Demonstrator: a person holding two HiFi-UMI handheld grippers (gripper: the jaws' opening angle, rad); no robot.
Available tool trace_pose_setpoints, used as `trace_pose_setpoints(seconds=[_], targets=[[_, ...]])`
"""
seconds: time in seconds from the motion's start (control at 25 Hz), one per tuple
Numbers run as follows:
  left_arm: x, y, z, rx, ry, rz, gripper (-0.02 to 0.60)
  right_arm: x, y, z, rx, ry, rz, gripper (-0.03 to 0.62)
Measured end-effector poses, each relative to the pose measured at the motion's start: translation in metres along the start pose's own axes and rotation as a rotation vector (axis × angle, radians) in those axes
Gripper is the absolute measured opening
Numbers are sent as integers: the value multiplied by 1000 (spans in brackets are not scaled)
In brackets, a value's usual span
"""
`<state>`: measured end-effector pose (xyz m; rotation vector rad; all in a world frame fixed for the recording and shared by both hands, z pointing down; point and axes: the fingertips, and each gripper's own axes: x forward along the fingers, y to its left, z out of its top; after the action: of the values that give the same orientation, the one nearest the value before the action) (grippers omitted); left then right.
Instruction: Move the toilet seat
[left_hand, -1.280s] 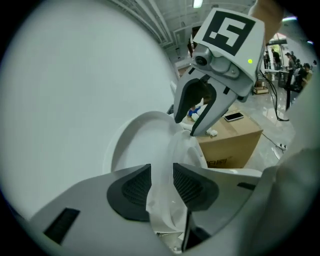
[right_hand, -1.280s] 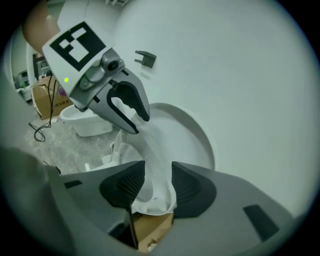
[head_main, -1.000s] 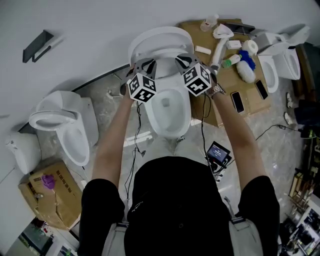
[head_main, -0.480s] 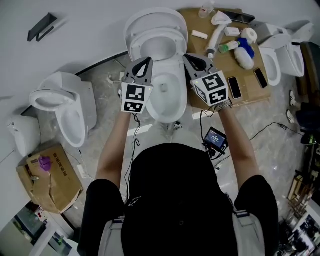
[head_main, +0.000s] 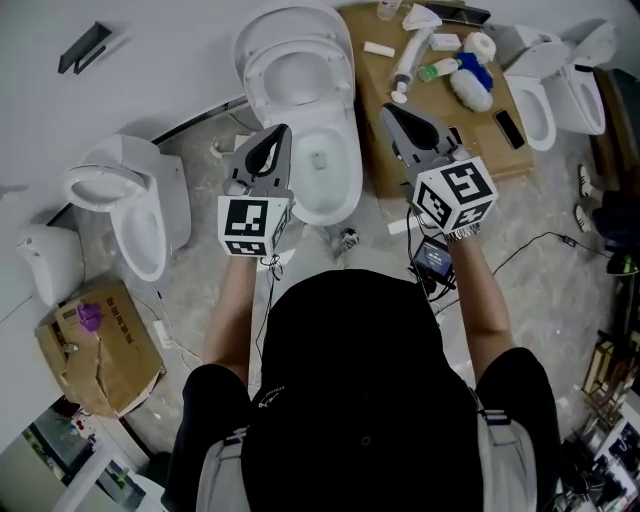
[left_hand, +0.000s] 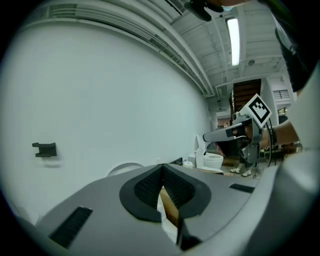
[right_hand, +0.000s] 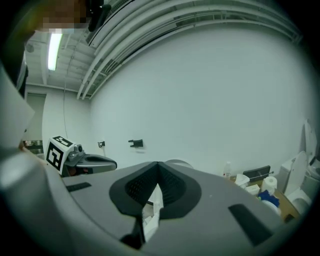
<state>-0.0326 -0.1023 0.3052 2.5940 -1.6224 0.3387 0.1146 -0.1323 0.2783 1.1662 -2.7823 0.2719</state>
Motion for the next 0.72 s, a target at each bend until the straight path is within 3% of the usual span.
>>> trace_pose_setpoints(seconds=[0.32, 0.72], targets=[[-66, -48, 28, -71, -74, 18, 9, -98, 7, 20, 73, -80, -52, 12], [-137, -70, 36, -112, -117, 87, 9, -162, 28, 16, 151, -105, -74, 12]])
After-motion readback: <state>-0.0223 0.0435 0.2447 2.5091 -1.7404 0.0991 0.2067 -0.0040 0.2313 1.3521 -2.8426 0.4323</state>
